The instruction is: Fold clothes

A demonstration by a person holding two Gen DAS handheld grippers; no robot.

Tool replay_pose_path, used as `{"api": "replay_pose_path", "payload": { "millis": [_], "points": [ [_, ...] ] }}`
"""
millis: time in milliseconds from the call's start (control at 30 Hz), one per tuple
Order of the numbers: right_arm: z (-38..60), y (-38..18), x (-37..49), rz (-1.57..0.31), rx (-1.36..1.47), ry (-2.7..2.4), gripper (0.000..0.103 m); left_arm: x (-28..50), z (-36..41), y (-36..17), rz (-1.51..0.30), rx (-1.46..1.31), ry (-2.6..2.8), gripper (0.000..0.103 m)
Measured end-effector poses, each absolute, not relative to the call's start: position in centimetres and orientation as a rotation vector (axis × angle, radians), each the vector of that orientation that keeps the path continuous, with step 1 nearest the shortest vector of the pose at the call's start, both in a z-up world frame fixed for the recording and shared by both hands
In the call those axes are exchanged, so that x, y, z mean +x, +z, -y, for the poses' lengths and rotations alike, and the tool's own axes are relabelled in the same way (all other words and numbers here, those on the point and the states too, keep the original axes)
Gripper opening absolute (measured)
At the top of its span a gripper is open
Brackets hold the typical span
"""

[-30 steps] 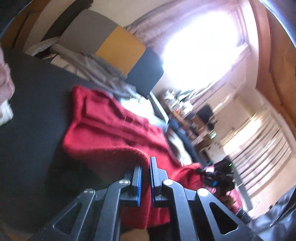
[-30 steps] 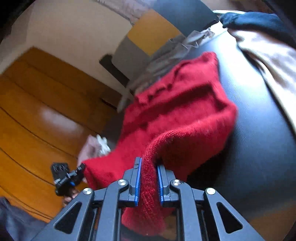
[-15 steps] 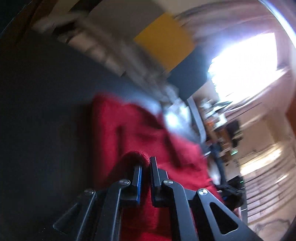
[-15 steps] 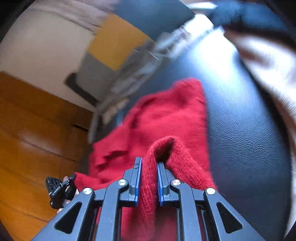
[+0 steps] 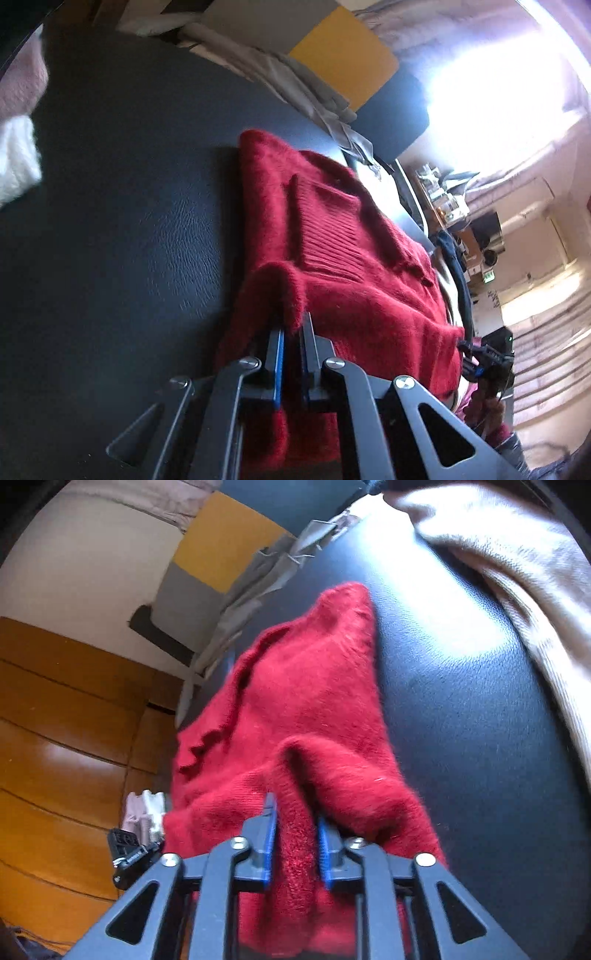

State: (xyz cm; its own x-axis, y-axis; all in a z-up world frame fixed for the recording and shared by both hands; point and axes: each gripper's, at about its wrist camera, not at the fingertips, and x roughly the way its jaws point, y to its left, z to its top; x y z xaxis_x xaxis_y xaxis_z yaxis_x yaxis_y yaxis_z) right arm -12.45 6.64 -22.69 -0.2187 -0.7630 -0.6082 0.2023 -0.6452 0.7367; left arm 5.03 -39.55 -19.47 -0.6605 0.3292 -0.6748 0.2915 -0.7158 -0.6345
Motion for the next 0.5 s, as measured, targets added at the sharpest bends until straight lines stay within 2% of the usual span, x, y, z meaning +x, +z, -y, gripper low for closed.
{"api": "replay_pose_path", "payload": {
  "millis": [100, 167, 267, 333, 400, 500],
  "points": [
    [-5.9, -22.2, -10.9, 0.619, 1.413, -1.906, 0.028, 6.2, 38.4, -19.0, 1.061, -1.353, 2.611, 0.005],
    [-5.4, -22.3, -9.8, 0.569, 1.439, -1.882, 0.028, 7.3, 38.8, -19.0, 1.097, -1.321, 2.607, 0.005],
    [-5.8, -22.9, -8.1, 0.596, 1.436, -1.835, 0.03, 9.2, 39.5, -18.6, 1.176, -1.202, 2.603, 0.007],
    [-6.6, -22.8, -7.3, 0.639, 1.416, -1.802, 0.039, 10.4, 39.9, -18.3, 1.223, -1.125, 2.599, 0.012],
    [-7.3, -22.6, -6.6, 0.67, 1.393, -1.776, 0.056, 10.7, 39.9, -17.6, 1.223, -1.073, 2.614, 0.018],
    [-6.8, -22.0, -6.4, 0.639, 1.363, -1.791, 0.058, 10.9, 39.7, -17.6, 1.232, -1.046, 2.603, 0.023]
  ]
}}
